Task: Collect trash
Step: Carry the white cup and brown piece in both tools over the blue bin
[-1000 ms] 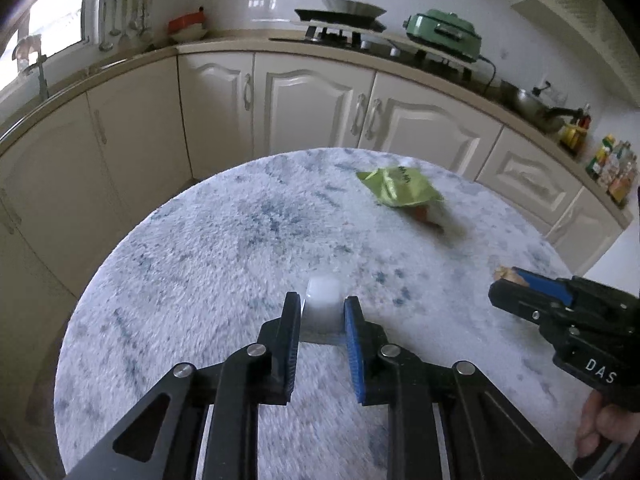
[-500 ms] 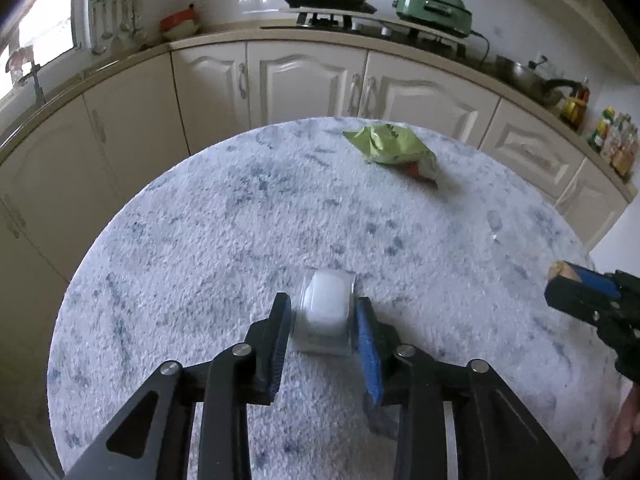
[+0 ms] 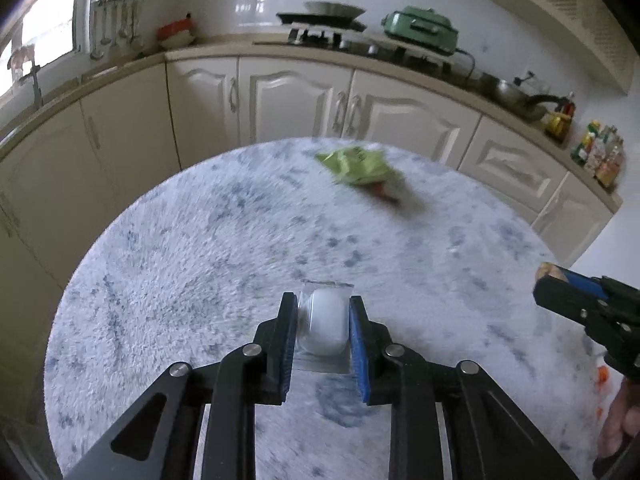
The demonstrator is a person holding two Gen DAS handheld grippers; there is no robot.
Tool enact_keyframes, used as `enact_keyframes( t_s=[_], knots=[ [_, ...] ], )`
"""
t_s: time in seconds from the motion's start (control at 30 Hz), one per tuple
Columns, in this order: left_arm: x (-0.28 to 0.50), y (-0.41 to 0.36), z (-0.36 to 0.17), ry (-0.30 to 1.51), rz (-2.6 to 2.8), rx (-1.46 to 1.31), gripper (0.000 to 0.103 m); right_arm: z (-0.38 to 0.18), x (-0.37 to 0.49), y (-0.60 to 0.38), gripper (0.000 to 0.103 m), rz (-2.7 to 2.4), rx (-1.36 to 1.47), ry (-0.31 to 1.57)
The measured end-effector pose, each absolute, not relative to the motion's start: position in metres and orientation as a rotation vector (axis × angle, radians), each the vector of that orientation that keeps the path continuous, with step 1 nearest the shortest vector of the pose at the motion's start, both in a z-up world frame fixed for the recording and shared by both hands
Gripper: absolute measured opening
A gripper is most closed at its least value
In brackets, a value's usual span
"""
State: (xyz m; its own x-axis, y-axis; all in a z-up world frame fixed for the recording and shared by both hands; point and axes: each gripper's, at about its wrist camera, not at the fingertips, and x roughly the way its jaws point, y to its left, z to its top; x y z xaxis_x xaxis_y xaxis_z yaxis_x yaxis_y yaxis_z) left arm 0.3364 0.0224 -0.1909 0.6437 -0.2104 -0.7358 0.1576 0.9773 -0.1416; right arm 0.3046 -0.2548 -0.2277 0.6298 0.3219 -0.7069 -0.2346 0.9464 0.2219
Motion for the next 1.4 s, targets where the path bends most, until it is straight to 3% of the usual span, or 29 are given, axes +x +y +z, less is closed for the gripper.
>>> enact_keyframes(
  t_s=[0.47, 0.77, 1.13, 1.4],
  knots=[
    [0.268, -0.052, -0.099, 0.653, -0.386, -0.021, 0.021, -0.151, 0.229, -0.354, 0.026, 0.179, 0.183, 0.645],
    [0.244, -0.120, -0.074, 0.600, -0.547, 0.024, 0.021, -0.141, 0.182, -0.443, 0.026, -0.016, 0.244, 0.601],
    [0.263, -0.238, -0.089, 0.646, -0.728, 0.111, 0.021, -0.166, 0.138, -0.541, 0.026, -0.242, 0.350, 0.614],
    [0.293, -0.347, -0.139, 0.788, -0.858, 0.218, 0.021, -0.226, 0.141, -0.599, 0.026, -0.338, 0.448, 0.727]
  ],
)
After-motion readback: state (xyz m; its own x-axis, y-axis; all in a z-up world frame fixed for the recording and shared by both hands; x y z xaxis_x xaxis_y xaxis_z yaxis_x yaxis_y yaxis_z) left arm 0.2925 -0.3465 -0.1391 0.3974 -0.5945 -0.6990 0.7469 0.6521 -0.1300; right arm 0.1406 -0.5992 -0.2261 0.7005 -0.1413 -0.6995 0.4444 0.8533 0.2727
